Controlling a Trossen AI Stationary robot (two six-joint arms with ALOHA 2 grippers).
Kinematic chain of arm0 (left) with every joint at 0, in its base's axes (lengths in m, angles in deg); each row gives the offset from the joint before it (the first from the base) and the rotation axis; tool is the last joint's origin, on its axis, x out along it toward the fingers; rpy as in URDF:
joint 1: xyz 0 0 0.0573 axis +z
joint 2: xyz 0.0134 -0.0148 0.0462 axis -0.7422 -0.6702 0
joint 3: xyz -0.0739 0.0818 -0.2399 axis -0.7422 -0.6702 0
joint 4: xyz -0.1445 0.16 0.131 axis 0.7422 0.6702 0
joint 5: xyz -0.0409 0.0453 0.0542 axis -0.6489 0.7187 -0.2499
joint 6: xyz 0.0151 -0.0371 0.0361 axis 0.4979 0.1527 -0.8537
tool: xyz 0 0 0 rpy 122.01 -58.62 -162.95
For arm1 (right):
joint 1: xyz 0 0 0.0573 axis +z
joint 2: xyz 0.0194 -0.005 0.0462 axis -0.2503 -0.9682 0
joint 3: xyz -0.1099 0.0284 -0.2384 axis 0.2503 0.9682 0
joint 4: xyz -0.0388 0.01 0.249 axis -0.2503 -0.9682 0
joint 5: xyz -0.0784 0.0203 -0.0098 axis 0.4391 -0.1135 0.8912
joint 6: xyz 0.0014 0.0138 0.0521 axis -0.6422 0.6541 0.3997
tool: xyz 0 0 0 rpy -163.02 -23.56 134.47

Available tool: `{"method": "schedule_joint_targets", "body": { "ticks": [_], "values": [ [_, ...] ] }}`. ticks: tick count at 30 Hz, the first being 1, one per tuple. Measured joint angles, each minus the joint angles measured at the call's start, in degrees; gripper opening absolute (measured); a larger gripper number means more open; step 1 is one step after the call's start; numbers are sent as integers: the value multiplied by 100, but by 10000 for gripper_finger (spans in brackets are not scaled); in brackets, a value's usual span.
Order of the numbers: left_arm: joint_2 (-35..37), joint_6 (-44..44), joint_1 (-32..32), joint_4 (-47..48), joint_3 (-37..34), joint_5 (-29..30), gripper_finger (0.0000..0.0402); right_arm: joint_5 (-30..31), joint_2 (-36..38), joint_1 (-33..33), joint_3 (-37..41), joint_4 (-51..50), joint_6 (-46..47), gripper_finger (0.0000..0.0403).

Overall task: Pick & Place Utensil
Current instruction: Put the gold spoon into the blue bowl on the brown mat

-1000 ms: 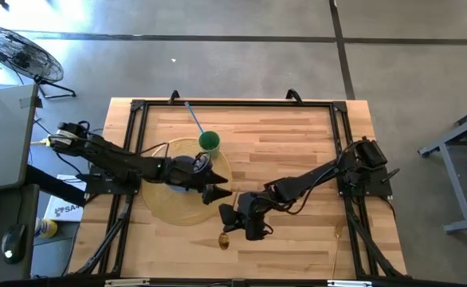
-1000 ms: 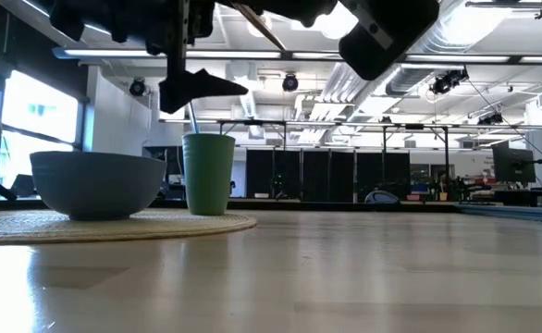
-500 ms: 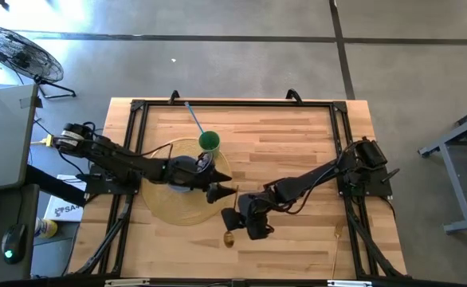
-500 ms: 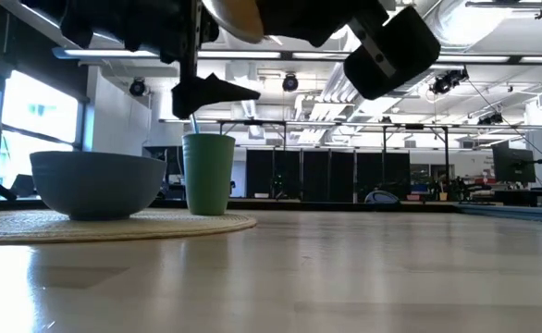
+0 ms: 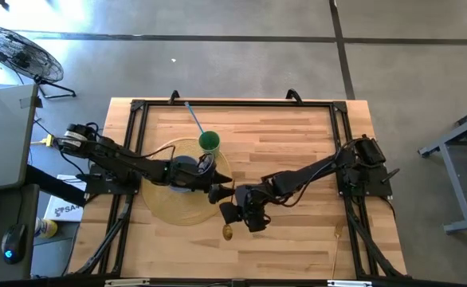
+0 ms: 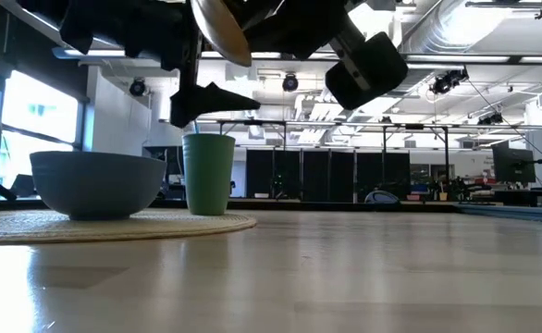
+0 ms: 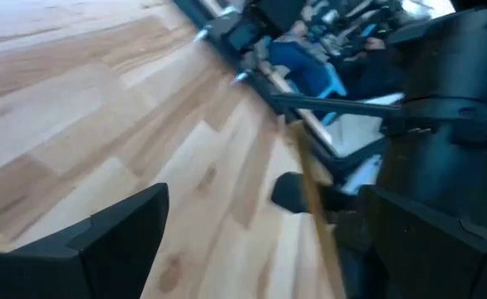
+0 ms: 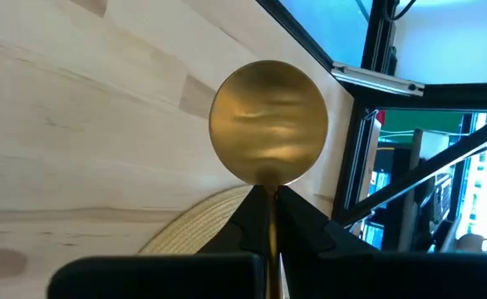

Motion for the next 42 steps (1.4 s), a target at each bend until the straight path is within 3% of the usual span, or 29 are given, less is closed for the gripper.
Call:
{"method": "schedule_joint_targets", "body": {
  "ticks": [5,19,31,42],
  "values": [
    [16,9,2,-175,8,152,349,12,0,-32,0,7,35,4],
    [12,11,2,-424,4,76,138,205,0,-28,1,89,101,5],
    [12,-63,4,-456,5,-5,24,269,-1,-28,0,78,232,5],
    [132,-365,0,-330,1,-9,6,340,-8,40,1,450,1247,39]
  ]
}}
